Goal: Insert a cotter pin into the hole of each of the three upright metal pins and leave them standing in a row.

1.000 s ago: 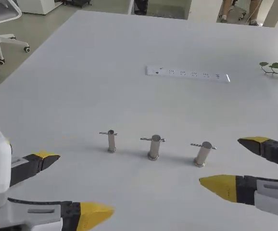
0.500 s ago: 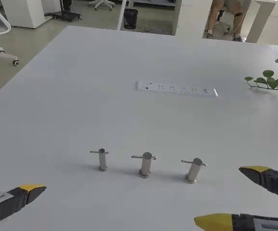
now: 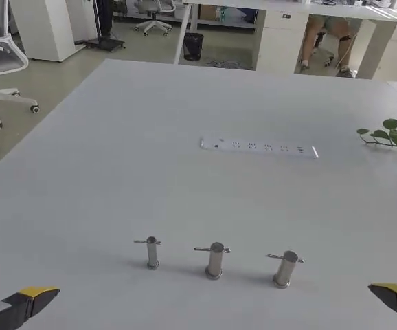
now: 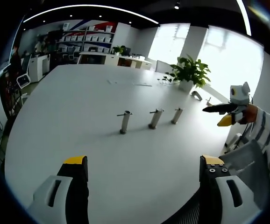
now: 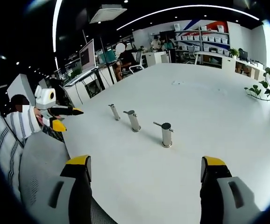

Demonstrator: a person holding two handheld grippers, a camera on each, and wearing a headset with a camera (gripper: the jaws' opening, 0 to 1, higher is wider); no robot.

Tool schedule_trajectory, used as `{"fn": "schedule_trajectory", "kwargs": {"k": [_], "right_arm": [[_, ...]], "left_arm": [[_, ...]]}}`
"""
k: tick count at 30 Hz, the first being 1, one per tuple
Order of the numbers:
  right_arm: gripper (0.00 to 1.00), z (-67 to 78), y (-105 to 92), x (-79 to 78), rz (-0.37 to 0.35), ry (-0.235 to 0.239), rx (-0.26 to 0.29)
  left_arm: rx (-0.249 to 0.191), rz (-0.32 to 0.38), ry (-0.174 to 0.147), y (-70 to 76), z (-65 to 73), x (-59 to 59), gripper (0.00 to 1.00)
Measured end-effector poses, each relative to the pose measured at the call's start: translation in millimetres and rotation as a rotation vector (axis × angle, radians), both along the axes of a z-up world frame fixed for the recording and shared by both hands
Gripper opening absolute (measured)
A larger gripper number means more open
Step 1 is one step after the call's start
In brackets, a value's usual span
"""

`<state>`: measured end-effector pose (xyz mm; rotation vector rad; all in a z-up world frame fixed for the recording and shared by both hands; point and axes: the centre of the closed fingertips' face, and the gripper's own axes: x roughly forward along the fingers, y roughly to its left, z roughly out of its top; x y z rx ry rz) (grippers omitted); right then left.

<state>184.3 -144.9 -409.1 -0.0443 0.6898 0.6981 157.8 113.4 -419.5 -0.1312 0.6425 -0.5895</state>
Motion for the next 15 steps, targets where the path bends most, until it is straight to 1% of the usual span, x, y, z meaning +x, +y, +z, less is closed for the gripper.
{"fn": "schedule_trajectory", "kwargs": {"k": [3, 6, 8, 10, 15], "right_arm": [[0.97, -3.8, -2.5, -2.5, -0.007, 0.019, -0.004], [0.97, -11.4, -4.6, -9.0, -0.017, 0.061, 0.001], [0.98, -15.5, -6.1, -11.9, -0.022, 0.075, -0.004], [0.98, -19.4, -7.5, -14.6, -0.022, 0.085, -0.009], [0.98, -21.7, -8.4, -18.2, -0.037, 0.098, -0.009]], "left_arm": [[-0.01, 0.017, 0.009, 4.3, 1.6, -1.5, 0.99], [-0.002, 0.03, 0.018, 7.8, 0.6, -3.2, 0.99], [0.003, 0.044, 0.021, 11.8, 0.2, -4.1, 0.99], [0.004, 0.056, 0.022, 14.9, 0.5, -4.5, 0.99], [0.017, 0.084, 0.024, 23.8, 0.4, -6.1, 0.99]]}}
